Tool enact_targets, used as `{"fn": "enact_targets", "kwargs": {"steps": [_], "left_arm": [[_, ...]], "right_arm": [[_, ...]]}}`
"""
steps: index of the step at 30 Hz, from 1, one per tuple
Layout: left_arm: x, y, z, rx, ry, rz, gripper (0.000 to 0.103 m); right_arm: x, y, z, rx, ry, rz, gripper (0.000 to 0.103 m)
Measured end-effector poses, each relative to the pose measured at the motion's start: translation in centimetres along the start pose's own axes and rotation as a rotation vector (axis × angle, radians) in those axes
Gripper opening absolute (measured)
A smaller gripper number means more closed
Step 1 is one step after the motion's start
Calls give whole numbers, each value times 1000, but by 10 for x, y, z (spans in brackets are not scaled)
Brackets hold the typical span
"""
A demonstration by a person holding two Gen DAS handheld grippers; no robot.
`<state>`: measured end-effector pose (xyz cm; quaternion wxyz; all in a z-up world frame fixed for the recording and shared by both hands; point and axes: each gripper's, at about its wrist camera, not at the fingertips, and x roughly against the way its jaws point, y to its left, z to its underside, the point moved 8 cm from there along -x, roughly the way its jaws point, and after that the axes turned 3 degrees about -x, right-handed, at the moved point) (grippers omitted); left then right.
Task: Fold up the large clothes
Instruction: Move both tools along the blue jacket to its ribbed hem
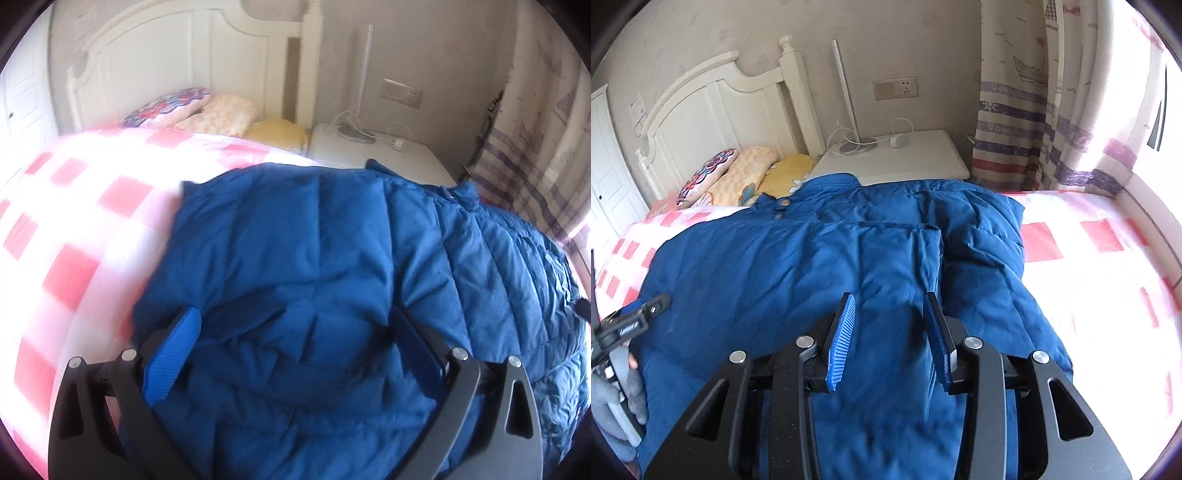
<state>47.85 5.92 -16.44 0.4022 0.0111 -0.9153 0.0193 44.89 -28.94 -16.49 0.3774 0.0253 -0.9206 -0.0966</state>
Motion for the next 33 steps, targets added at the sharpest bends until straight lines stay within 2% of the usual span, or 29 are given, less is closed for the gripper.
{"fn": "enact_targets", "kwargs": {"steps": [3,4,7,11,14,17,19,20,21,23,25,29,30,33], "left_arm": [[40,-17,14,-31,-1,52,101],[54,-26,19,-58,-12,65,101],[81,-56,45,-164,-28,72,101],[58,-77,96,-270,125,30,101],[54,-68,104,-241,170,34,101],[71,-46,108,-203,160,16,101],[80,-32,120,-204,159,11,101],[81,-21,132,-217,174,-18,102],[81,-14,140,-217,176,-22,102],[88,-2,144,-169,174,26,102],[91,8,146,-161,179,-1,102],[100,15,149,-158,174,-51,100],[107,13,150,-149,164,-49,98],[144,-18,161,-168,114,88,98]], "right_arm": [[37,23,18,79,-20,-79,67],[48,34,29,140,-20,-89,72],[57,62,67,290,32,-118,73],[32,72,121,383,208,-60,75],[40,69,128,361,210,-63,78],[67,58,128,324,189,-85,79],[88,48,137,311,160,-99,85],[93,43,146,318,164,-102,86],[96,38,158,335,177,-94,86],[93,23,181,355,216,-52,86],[105,15,182,306,195,-85,87],[117,7,183,270,188,-25,87],[122,7,183,269,182,-13,87],[146,23,189,279,147,-74,87]]}}
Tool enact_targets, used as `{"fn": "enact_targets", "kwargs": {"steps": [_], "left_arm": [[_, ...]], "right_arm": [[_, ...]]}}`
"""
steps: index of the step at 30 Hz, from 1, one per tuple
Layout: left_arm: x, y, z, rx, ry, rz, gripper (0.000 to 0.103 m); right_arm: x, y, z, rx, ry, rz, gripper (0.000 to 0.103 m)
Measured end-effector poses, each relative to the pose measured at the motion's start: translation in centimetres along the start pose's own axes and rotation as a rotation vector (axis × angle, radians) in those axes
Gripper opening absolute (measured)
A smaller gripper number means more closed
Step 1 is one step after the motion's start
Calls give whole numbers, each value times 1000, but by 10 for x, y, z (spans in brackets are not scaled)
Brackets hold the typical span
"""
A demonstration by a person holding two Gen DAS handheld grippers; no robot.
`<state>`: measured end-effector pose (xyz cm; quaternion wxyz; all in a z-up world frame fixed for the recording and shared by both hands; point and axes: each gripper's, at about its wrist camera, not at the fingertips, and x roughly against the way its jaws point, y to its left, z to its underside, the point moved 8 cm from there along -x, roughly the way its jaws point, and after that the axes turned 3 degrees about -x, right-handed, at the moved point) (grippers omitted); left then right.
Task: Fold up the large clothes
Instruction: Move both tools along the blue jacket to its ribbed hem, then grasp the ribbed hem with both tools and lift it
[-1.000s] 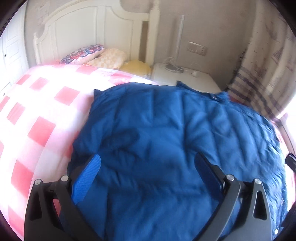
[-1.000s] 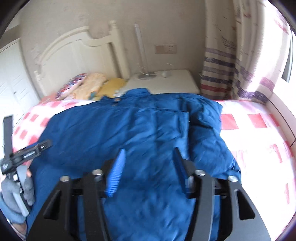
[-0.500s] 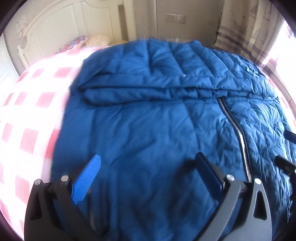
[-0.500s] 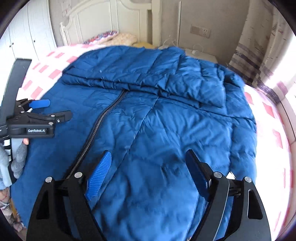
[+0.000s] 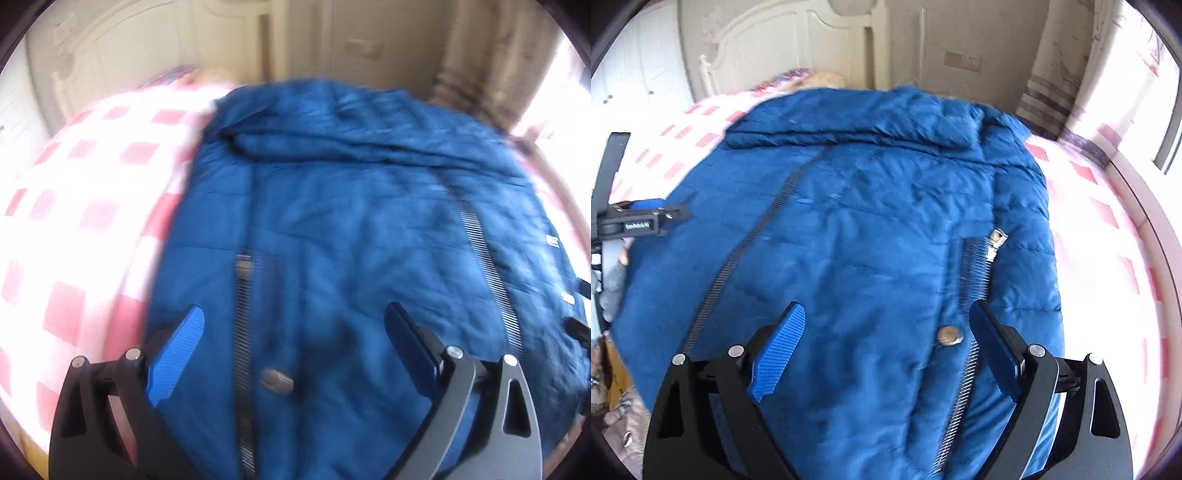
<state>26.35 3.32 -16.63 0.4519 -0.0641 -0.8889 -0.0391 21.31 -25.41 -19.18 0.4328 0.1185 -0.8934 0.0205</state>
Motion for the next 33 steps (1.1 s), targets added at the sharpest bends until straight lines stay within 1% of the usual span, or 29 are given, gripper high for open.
{"fn": "enact_targets", "kwargs": {"steps": [1,2,3,5,6,7,9,10,13,15,17,18,19,20,21,22,25,26,27,29,31,32,33], "left_arm": [[7,-15,4,-43,-14,27,99],[13,-34,9,-111,-21,38,99],[14,-46,15,-158,-14,31,99],[3,-65,31,-228,28,0,99],[-3,-66,36,-234,30,-16,100],[-3,-64,37,-213,24,-7,102],[-1,-58,39,-184,48,27,102],[1,-53,40,-179,51,24,102],[18,-38,45,-167,24,9,102],[30,-26,56,-163,3,9,102],[33,-12,66,-158,1,-18,102],[30,-1,75,-164,7,-63,102],[29,6,82,-157,3,-57,102],[30,11,87,-128,-17,-13,102],[31,15,88,-110,-16,0,102],[33,16,90,-109,-16,-1,102],[48,20,92,-119,-35,-46,101],[54,20,94,-115,-40,-40,101],[64,17,97,-111,-55,-6,101],[77,6,103,-108,-74,58,101],[82,-12,112,-147,-79,98,101],[81,-21,118,-186,-81,88,101],[75,-27,124,-224,-81,45,101]], "right_arm": [[6,14,2,28,-7,-35,87],[7,25,7,62,-7,-55,87],[6,37,13,111,1,-66,87],[-5,53,28,188,45,-49,87],[-14,55,35,207,66,-22,88],[-17,55,38,201,55,-21,88],[-15,53,40,178,57,-36,88],[-13,50,42,171,62,-36,88],[-2,43,42,155,41,-17,88],[10,38,48,145,11,-4,88],[17,27,55,126,-8,5,88],[17,20,60,108,-6,-6,88],[15,14,66,86,-3,-25,88],[16,10,67,77,-26,-46,88],[18,8,69,76,-46,-53,88],[20,8,69,78,-44,-42,88],[31,6,68,56,-35,-13,88],[37,5,67,51,-48,-5,88],[45,3,69,48,-64,-4,88],[57,7,71,48,-92,-32,88],[60,17,76,64,-97,-66,88],[58,22,80,80,-85,-77,88],[51,28,86,101,-62,-77,88]]}}
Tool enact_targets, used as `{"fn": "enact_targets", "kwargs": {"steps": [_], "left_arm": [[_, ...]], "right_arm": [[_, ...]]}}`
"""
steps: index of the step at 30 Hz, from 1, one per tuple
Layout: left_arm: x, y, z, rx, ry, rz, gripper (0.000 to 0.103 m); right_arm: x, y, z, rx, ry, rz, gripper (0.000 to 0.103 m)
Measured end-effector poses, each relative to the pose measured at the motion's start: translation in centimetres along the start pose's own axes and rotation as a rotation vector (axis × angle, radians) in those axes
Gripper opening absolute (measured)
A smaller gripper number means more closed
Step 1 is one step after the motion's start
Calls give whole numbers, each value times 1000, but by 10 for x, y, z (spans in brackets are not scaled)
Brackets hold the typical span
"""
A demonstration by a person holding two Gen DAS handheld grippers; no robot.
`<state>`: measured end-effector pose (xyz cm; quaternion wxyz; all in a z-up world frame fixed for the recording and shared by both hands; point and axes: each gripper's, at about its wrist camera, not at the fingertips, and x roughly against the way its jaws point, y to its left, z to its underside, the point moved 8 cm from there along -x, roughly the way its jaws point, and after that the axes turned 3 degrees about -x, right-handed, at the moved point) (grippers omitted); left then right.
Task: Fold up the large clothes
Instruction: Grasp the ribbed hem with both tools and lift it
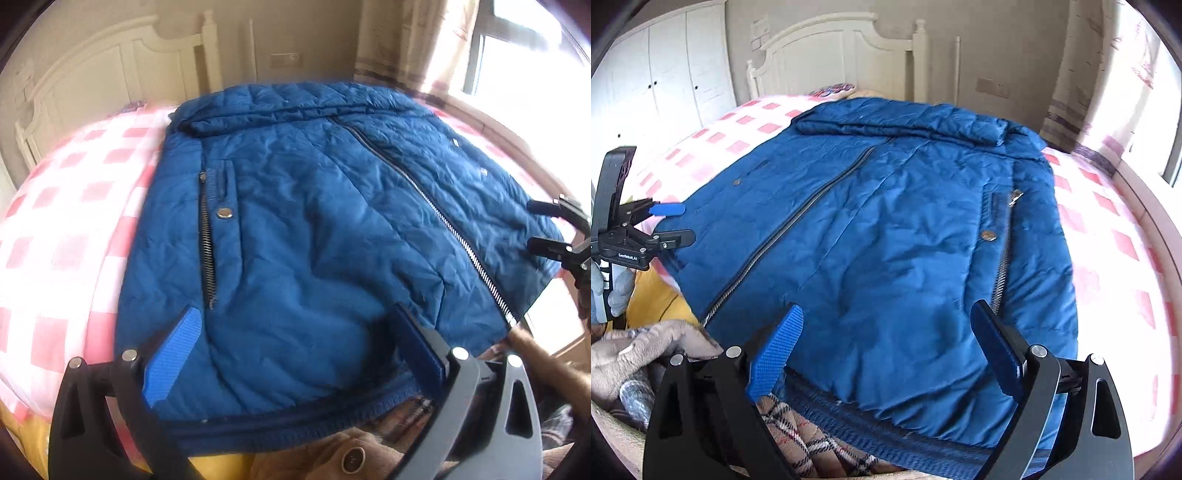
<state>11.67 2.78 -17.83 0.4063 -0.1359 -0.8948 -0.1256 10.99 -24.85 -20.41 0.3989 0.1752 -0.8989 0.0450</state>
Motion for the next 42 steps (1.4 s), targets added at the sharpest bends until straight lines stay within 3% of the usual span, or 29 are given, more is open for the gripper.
{"fn": "enact_targets", "kwargs": {"steps": [2,5,8,12,15,17,19,21,23,28,33,37,39,42], "left_arm": [[-7,-3,3,-20,-5,-40,102],[-3,7,4,23,21,4,102],[18,36,6,73,-20,-28,102],[34,83,25,266,-34,74,101],[27,105,41,431,-7,191,101],[23,101,41,467,-7,284,101],[22,91,38,451,-9,325,101],[19,81,35,415,-4,300,101],[17,78,35,382,1,275,101],[22,84,40,399,2,328,94],[25,76,40,403,10,405,92],[23,74,35,437,-9,463,89],[24,80,38,466,-6,495,81],[24,95,44,557,-16,593,75]], "right_arm": [[-12,3,10,25,16,33,88],[-5,-1,11,0,12,19,88],[16,-17,14,-31,-4,46,88],[42,-63,30,-186,-44,75,88],[44,-99,50,-359,-18,64,88],[43,-109,58,-450,-10,22,88],[44,-107,57,-472,-26,-26,81],[42,-98,54,-475,-20,-82,74],[41,-89,55,-457,-10,-79,74],[45,-92,62,-463,12,-109,64],[44,-94,60,-486,33,-151,64],[38,-94,53,-564,8,-334,64],[40,-101,57,-610,12,-414,61],[46,-107,64,-625,-2,-454,58]]}}
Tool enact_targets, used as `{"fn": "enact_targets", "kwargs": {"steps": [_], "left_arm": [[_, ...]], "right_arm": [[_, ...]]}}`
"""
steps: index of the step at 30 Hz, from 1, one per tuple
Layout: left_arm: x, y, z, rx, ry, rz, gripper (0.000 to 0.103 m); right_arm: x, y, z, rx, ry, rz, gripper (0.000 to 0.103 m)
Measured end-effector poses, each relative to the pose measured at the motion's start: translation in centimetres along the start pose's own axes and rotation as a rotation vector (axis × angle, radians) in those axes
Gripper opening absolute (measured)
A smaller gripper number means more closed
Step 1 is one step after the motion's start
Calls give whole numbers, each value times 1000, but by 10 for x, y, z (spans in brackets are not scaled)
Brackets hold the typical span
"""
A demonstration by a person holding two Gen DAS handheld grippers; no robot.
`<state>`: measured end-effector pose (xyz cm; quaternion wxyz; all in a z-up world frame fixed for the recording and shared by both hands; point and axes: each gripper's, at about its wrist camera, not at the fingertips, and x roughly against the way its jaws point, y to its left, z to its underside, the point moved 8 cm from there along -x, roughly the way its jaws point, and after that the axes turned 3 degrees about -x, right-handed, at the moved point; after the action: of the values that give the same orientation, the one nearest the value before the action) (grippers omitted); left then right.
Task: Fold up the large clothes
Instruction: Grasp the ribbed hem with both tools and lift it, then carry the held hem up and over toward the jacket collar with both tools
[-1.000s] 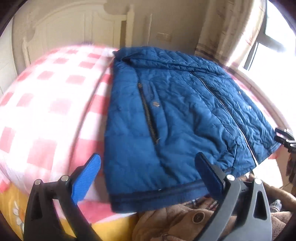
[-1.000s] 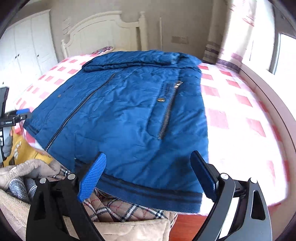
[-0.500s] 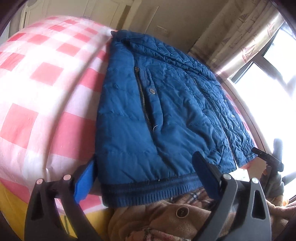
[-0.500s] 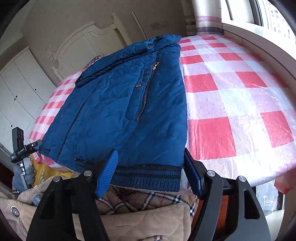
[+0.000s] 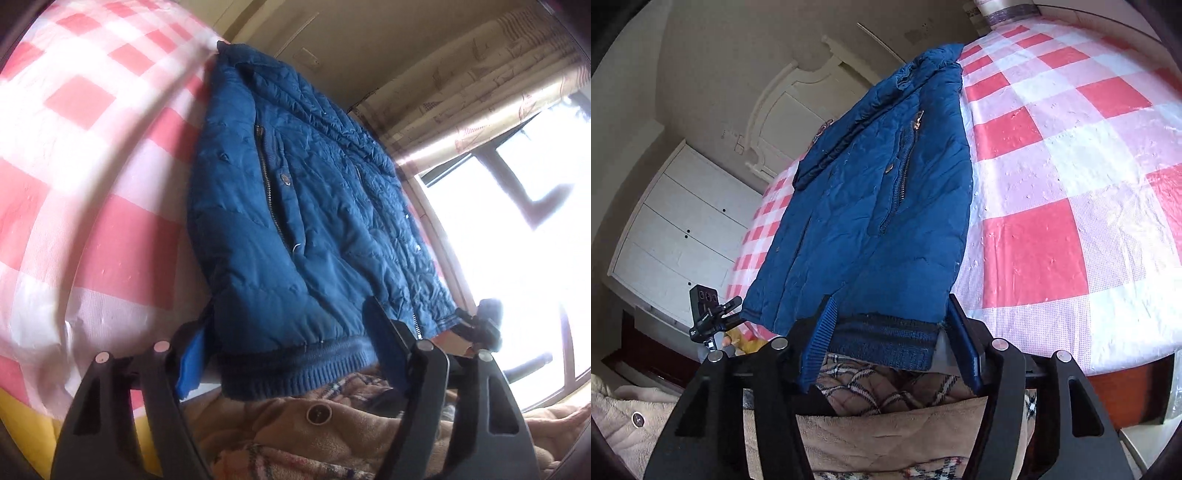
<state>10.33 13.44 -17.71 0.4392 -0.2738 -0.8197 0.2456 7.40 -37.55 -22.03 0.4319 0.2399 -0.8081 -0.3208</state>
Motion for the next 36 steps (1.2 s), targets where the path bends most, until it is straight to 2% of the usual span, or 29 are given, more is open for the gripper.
{"fn": "enact_targets", "kwargs": {"steps": [2,3,5,6,8,9,10,13,17,22,25,27,31,34,36], "left_arm": [[-2,2,-5,29,-11,28,76],[-6,-1,-9,18,-12,15,78],[-17,-11,-16,-25,-7,-15,90],[-24,-16,-20,-39,-5,-24,92],[-32,-20,-25,-55,10,-66,90],[-34,-19,-26,-60,24,-106,78],[-36,-13,-25,-63,42,-165,42],[-28,-8,-18,-71,33,-171,25],[-4,-25,-6,-128,-1,-181,19],[54,-46,8,-182,-32,-92,17],[91,-46,18,-147,-76,-2,17],[106,-48,17,-113,-130,79,17],[109,-52,-16,-35,-215,214,17],[98,-56,-62,52,-263,289,18],[83,-53,-101,112,-268,307,18]], "right_arm": [[-1,0,-4,-19,-20,-12,58],[-2,2,-6,-8,-18,-5,58],[-12,8,-12,19,-11,21,58],[-19,10,-16,30,-6,47,56],[-31,12,-25,26,-19,92,45],[-35,12,-28,38,-30,129,40],[-36,14,-27,65,-44,145,33],[-26,23,-20,163,-88,196,22],[-5,29,-7,180,-135,186,20],[36,60,33,271,-93,117,19],[62,91,62,355,-82,63,19],[76,110,65,394,-113,39,19],[88,142,35,421,-199,15,19],[86,151,-9,353,-249,-47,19],[74,151,-44,320,-263,-43,19]]}}
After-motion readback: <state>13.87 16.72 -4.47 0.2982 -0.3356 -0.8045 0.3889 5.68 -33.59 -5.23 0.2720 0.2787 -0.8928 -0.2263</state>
